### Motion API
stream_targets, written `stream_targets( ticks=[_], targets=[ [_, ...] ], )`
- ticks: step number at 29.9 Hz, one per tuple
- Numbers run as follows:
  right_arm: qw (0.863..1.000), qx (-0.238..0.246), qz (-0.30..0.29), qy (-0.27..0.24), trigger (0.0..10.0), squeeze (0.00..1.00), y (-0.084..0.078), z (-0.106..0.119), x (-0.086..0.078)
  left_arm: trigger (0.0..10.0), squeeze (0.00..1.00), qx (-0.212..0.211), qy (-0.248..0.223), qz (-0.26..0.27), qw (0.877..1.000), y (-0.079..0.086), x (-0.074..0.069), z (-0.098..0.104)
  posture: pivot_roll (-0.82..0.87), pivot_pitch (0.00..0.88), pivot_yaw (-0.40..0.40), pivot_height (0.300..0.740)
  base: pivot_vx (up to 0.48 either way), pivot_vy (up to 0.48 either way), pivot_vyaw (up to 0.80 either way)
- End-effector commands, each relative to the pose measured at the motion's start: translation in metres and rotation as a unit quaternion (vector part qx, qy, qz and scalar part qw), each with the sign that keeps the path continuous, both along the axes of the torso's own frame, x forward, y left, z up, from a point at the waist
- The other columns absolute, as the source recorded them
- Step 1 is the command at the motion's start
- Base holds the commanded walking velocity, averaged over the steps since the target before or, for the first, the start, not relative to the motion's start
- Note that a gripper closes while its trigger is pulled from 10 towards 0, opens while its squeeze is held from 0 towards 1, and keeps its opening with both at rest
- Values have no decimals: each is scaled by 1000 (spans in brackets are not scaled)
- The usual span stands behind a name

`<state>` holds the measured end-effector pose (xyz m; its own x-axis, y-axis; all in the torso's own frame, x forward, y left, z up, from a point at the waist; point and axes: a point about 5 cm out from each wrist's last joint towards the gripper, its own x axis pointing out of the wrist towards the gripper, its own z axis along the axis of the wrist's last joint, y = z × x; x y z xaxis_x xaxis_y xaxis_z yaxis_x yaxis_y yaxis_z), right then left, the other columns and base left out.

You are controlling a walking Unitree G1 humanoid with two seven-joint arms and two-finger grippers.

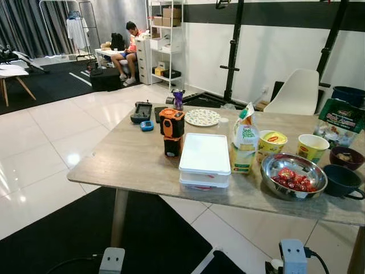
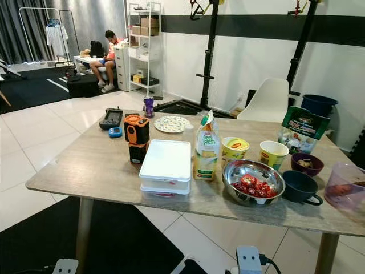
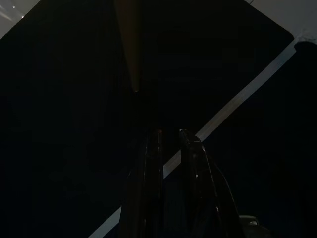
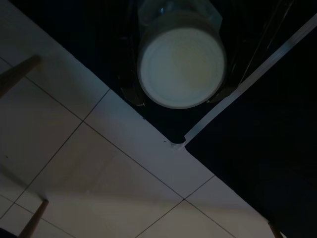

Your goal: Restocking fridge

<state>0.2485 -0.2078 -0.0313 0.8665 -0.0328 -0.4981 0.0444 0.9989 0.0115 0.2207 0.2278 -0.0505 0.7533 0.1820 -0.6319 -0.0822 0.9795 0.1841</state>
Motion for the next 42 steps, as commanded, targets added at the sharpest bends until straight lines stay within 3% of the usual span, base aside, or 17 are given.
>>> stream_targets(
  ticks=[1, 12, 29, 42],
  targets=[
    [1000, -6, 1, -9, 10000, 0, -2, 4, 4, 10000, 0, -4, 2, 3, 1000, -3, 1, 0, -16, 1, -23, 740, 0, 0, 0],
    [1000, -16, 10, -2, 10000, 0, 4, 4, 7, 10000, 0, -7, -3, 4, 1000, -6, 4, 1, -13, 0, -19, 740, 0, 0, 0],
    [998, -29, 44, 29, 10000, 0, 13, -7, -3, 10000, 0, 0, 4, 5, 1000, -5, 6, 2, 11, 5, -31, 740, 0, 0, 0],
    [999, -12, 10, 35, 10000, 0, 24, -13, -10, 10000, 0, 21, 3, -28, 999, 4, 13, 9, 34, 21, 47, 740, 0, 0, 0]
  ],
)
